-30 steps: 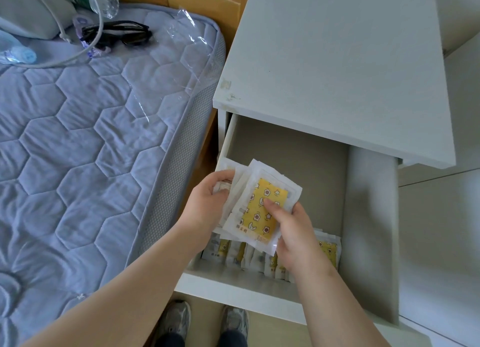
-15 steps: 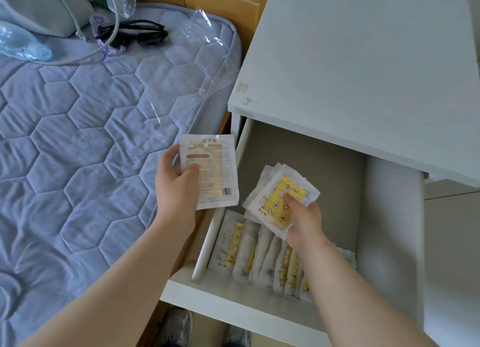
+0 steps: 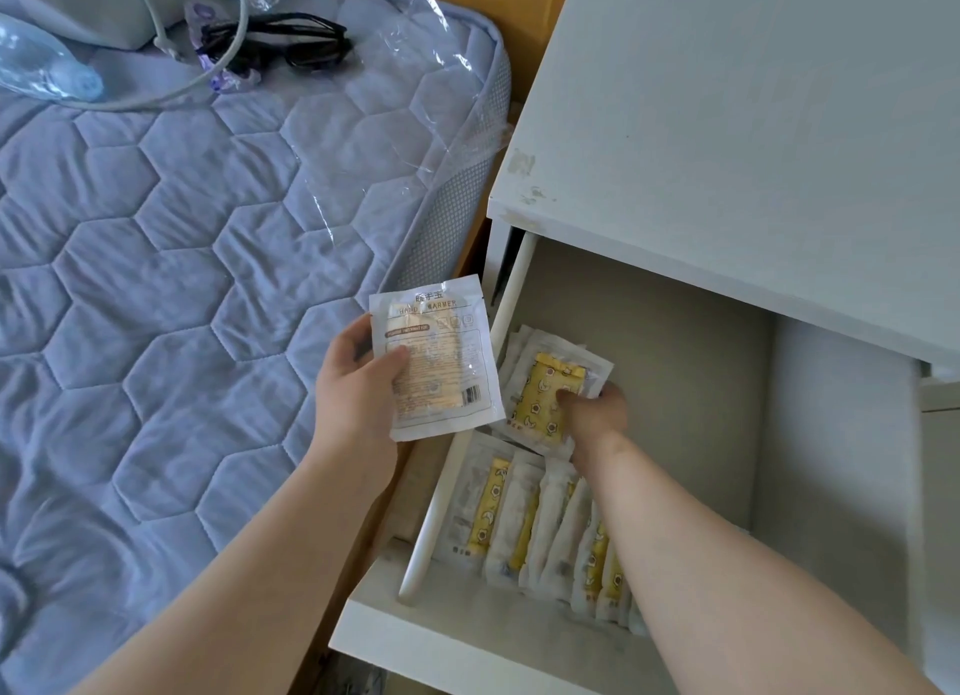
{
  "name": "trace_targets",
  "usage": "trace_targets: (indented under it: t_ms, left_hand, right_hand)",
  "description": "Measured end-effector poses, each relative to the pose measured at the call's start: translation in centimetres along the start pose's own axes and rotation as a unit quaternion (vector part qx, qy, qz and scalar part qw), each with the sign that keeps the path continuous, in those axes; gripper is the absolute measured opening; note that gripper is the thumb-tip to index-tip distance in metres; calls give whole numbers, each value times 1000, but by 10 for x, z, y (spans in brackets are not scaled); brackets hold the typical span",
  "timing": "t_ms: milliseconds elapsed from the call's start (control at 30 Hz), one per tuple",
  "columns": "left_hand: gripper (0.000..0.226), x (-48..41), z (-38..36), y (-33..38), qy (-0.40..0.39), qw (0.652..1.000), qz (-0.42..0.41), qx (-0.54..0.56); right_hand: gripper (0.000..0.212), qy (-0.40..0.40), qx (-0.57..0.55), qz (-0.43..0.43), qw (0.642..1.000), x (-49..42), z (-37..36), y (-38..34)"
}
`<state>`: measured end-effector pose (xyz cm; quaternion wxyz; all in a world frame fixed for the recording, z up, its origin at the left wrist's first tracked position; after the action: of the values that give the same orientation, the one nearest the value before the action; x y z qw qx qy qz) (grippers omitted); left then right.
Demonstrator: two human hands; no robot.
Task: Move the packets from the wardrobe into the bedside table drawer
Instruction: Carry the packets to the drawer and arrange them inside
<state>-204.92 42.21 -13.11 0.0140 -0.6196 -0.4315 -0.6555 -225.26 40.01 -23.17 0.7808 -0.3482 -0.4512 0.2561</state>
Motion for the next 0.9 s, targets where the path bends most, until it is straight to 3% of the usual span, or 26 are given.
trace_targets:
  t_ms: [200,333,400,467,533,633,733,800,900]
  left_hand:
    - [34,0,-4,4,-1,1000,2,-11]
    - [33,5,-7,8,-1,999,-12,-38]
    - [35,11,-11,10,-4,997,-40,-64]
    - [36,23,-18,11,-6,992,-77,-102]
    - [38,39,-29,9,-10,980,-111,-163]
    - [37,61,-47,0,-35,962,-133,-237]
    - [39,67,-66,-14,-54,949,-109,-290]
    - [42,65,-75,-26,-61,938,-84,-331]
    - [48,49,-78,-48,-56,912,-38,-404]
  right_hand:
    - [32,-20,20,-9,1000,-11,-1,6]
    - [55,2,108,28,994,-8,0,0]
    - [51,25,61,46,997,4,5,-11]
    - [32,26,-28,75,996,25,12,-30]
    - [18,-11,-84,97,992,51,21,-51]
    - [33,-127,-121,122,977,83,35,-75]
    - [23,-204,-140,95,964,102,50,-83]
    - [17,-171,-122,70,975,100,64,-78]
    - [14,-39,2,88,995,80,87,-67]
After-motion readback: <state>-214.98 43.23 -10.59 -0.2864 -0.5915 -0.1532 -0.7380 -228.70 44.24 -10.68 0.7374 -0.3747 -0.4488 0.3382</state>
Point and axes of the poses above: each hand's wrist, its own x-axis away from the middle knuckle, its own z-axis out of the back of the hand, y = z × x, the point moved 3 cm from there along -x, towards the middle knuckle, and after that the axes turned 14 degrees about z, right-handed, at the moved point
